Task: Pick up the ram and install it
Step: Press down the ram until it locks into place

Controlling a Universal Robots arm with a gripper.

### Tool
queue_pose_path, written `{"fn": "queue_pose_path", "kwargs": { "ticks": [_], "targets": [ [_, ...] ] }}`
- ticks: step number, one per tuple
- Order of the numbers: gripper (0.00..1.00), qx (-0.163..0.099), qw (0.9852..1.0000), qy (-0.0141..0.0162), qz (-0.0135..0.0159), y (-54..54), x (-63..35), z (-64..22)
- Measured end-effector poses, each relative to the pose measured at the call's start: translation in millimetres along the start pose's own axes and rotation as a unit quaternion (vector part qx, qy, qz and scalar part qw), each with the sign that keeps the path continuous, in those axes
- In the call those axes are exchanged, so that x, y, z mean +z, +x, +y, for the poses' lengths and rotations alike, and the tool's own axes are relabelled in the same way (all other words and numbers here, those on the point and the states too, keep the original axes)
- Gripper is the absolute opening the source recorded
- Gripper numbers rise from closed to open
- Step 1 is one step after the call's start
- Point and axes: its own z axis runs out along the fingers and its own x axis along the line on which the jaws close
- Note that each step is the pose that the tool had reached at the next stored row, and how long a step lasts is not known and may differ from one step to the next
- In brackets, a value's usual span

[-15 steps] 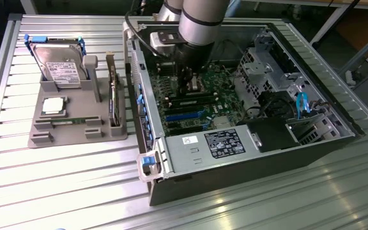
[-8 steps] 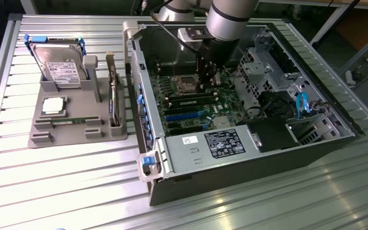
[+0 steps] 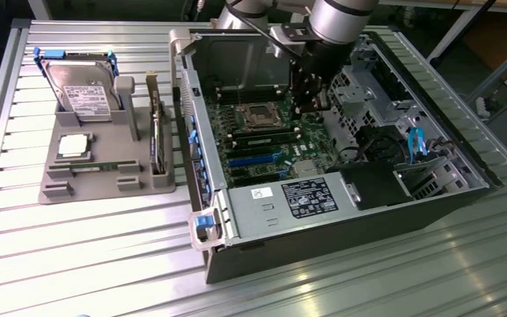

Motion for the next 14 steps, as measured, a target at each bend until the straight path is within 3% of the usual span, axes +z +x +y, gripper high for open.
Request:
{"fn": "queue_pose_path", "kwargs": {
  "ticks": [3, 5, 14],
  "targets": [
    [0.09, 0.000, 1.0000, 0.0000, 0.0000, 0.0, -18.5, -8.3],
    [0.09, 0.000, 1.0000, 0.0000, -0.0004, -0.1, -29.9, -8.5],
    [0.09, 0.000, 1.0000, 0.0000, -0.0004, -0.1, -30.0, -8.5]
  ]
}}
